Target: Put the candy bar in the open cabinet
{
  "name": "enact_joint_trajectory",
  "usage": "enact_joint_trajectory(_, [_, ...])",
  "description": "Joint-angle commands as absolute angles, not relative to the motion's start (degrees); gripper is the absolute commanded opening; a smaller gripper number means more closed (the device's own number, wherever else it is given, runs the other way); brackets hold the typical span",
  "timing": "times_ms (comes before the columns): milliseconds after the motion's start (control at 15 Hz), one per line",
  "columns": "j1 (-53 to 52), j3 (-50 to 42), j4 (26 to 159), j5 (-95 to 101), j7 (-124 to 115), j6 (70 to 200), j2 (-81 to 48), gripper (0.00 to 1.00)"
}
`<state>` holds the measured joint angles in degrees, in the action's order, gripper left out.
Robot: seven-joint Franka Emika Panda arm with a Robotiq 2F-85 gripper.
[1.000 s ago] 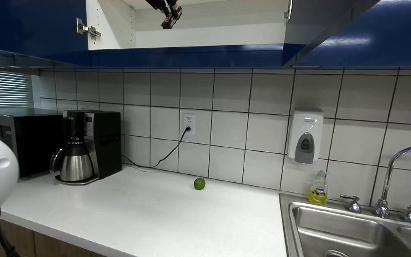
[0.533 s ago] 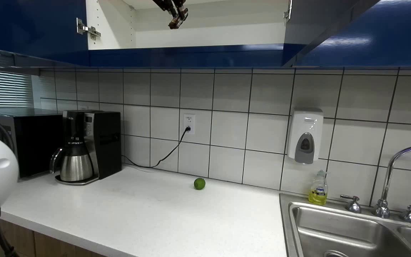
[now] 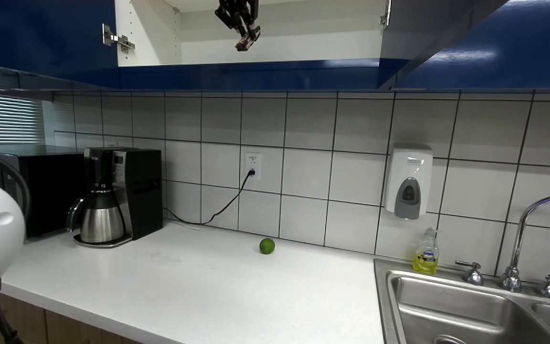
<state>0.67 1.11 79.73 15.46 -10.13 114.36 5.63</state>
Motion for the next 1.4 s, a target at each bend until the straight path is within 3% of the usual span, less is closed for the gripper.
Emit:
enact_joint_trajectory(0, [0.6,1.6,72.2,17.3,-12.3,111.2,-0.5,0.06])
enact_joint_trajectory(600, [-0.1,1.2,65.0,17.8,-13.9,109.3,-7.7,0.06])
enact_joint_trajectory(667, [-0.1,1.2,64.2,17.9,-13.8,108.7,-8.3,0.19])
enact_joint_trajectory(733, [-0.2,1.1,63.4,18.0,-14.1,108.1,-8.8,0.49])
enact_joint_trajectory(867, [-0.3,1.0,62.3,18.1,-14.9,107.2,-9.7,0.54])
enact_joint_trajectory(1200, [-0.2,0.9,62.3,17.7,-16.1,106.6,-9.6,0.92])
enact_joint_trajectory(1333, [-0.1,0.9,63.2,17.7,-16.4,107.0,-8.8,1.0])
